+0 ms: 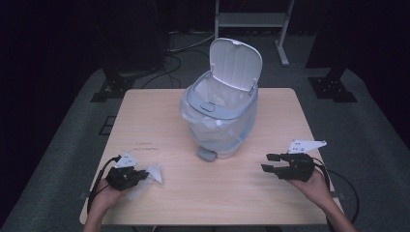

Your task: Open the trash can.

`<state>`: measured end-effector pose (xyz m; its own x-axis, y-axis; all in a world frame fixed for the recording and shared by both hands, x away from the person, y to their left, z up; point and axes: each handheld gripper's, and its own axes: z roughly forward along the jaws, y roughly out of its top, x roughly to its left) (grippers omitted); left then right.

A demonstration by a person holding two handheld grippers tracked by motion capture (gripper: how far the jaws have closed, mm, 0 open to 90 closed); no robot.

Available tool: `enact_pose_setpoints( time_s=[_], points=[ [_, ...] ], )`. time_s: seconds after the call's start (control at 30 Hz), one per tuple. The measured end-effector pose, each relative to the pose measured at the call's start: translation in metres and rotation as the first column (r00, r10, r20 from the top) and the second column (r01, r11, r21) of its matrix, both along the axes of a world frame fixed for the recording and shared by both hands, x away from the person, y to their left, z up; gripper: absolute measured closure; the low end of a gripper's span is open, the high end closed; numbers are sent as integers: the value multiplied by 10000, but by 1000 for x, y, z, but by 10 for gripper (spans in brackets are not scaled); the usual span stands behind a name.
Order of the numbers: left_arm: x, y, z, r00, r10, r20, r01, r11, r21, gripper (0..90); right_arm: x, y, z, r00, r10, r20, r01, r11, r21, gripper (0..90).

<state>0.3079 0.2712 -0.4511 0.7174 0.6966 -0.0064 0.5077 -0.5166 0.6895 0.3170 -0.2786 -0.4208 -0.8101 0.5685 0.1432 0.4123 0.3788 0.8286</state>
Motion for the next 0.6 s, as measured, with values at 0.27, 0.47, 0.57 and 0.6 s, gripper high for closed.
enact_pose_setpoints(
  time_s=[0.27,0.47,0.57,0.6],
  points=[
    [3,-5,22,9997,-186,175,190,9996,-211,858,0,-7,-13,9998,-154,-155,156,9998,113,451],
    [6,-9,41,9984,-516,243,524,9980,-367,856,0,-11,-19,9996,-232,-190,234,9997,76,447],
    [8,-11,51,9973,-655,345,671,9967,-458,854,1,-12,-20,9994,-274,-215,277,9995,148,447],
    [8,-11,54,9972,-661,364,677,9966,-472,854,2,-12,-21,9994,-278,-222,281,9995,131,445]
  ],
)
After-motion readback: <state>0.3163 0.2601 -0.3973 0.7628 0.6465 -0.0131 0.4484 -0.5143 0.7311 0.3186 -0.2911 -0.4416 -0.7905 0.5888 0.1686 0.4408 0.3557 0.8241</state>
